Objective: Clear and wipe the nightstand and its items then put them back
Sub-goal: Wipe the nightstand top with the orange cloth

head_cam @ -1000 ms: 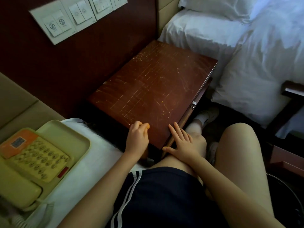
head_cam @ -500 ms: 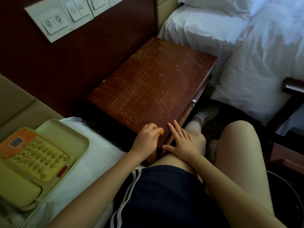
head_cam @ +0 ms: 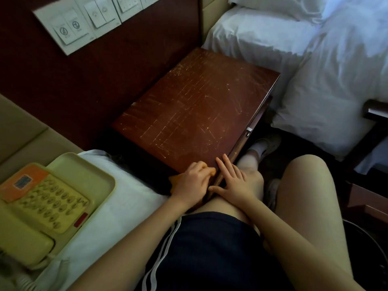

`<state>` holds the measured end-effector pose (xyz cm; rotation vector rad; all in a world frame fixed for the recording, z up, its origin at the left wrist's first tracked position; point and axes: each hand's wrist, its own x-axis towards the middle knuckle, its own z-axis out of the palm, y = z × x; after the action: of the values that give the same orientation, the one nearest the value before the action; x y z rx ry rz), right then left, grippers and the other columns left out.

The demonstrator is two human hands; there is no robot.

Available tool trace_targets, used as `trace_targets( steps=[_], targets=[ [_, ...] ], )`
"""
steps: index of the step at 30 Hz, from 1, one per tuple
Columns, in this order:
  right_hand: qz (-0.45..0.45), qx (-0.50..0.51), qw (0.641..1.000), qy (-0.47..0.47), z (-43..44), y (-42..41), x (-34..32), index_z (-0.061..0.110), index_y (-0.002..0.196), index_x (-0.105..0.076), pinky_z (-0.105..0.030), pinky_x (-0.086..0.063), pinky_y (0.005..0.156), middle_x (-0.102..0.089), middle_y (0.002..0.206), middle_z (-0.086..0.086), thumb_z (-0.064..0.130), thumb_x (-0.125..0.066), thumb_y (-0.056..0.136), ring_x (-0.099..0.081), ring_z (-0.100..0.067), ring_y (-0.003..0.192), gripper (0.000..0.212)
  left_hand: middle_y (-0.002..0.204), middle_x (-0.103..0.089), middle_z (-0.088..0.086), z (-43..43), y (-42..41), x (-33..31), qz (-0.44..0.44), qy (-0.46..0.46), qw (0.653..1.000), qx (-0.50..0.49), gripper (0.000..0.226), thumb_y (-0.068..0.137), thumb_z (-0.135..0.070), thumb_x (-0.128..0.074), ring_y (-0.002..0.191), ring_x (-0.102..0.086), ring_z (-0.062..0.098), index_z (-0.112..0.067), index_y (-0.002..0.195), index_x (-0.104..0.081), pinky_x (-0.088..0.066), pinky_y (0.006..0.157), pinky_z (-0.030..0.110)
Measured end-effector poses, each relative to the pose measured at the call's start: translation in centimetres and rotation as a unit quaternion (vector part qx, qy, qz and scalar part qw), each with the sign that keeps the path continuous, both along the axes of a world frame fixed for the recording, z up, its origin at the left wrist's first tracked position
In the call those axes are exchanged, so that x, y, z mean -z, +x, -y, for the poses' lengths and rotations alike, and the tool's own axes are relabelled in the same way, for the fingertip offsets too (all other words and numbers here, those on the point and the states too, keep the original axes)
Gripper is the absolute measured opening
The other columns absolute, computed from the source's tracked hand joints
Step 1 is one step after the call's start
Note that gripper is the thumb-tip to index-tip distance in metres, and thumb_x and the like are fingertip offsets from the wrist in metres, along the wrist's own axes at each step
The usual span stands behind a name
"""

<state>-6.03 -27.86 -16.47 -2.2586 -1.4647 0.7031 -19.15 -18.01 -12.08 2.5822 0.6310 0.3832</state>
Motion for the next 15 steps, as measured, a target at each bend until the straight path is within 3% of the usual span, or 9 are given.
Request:
trace_targets(
  steps=[5, 7, 10, 15],
  targets=[
    [-0.007, 0.003, 1.0, -0.006, 0.0, 0.0, 0.0, 0.048, 0.129, 0.025, -0.039, -0.005, 0.113, 0.03, 0.139, 0.024, 0.066, -0.048, 0.081, -0.001, -0.024, 0.143, 0.089, 0.112, -0.054, 0.009, -3.4, 0.2, 0.1, 0.0, -0.006, 0.984, -0.176, 0.032, 0.091, -0.006, -0.049, 0.104, -0.048, 0.023, -0.008, 0.123, -0.055, -0.034, 0.083, 0.021],
    [-0.008, 0.001, 1.0, -0.008, 0.1, 0.0, -0.1, 0.047, 0.13, 0.025, -0.04, -0.006, 0.114, 0.03, 0.14, 0.022, 0.066, -0.048, 0.081, 0.0, -0.024, 0.143, 0.09, 0.112, -0.055, 0.009, -3.6, 0.6, 0.0, 0.007, -0.005, 0.979, -0.206, 0.028, 0.091, -0.004, -0.049, 0.104, -0.049, 0.023, -0.007, 0.118, -0.056, -0.036, 0.082, 0.022],
    [-0.002, 0.003, 1.0, -0.005, 0.0, 0.0, -0.1, 0.046, 0.131, 0.023, -0.038, -0.006, 0.112, 0.029, 0.14, 0.021, 0.066, -0.048, 0.081, -0.003, -0.023, 0.143, 0.089, 0.108, -0.057, 0.005, -2.2, 1.1, -0.1, 0.01, 0.011, 0.984, -0.178, 0.022, 0.091, -0.007, -0.049, 0.099, -0.051, 0.02, -0.01, 0.11, -0.06, -0.041, 0.077, 0.024],
    [0.007, 0.001, 1.0, 0.002, 0.1, -0.1, -0.2, 0.045, 0.131, 0.021, -0.037, -0.007, 0.112, 0.028, 0.141, 0.021, 0.064, -0.047, 0.082, -0.003, -0.022, 0.143, 0.086, 0.095, -0.061, 0.01, 0.9, 0.6, 0.0, 0.025, 0.021, 0.999, 0.006, 0.02, 0.086, -0.003, -0.054, 0.086, -0.056, 0.024, -0.004, 0.103, -0.065, -0.049, 0.072, 0.032]
  ],
)
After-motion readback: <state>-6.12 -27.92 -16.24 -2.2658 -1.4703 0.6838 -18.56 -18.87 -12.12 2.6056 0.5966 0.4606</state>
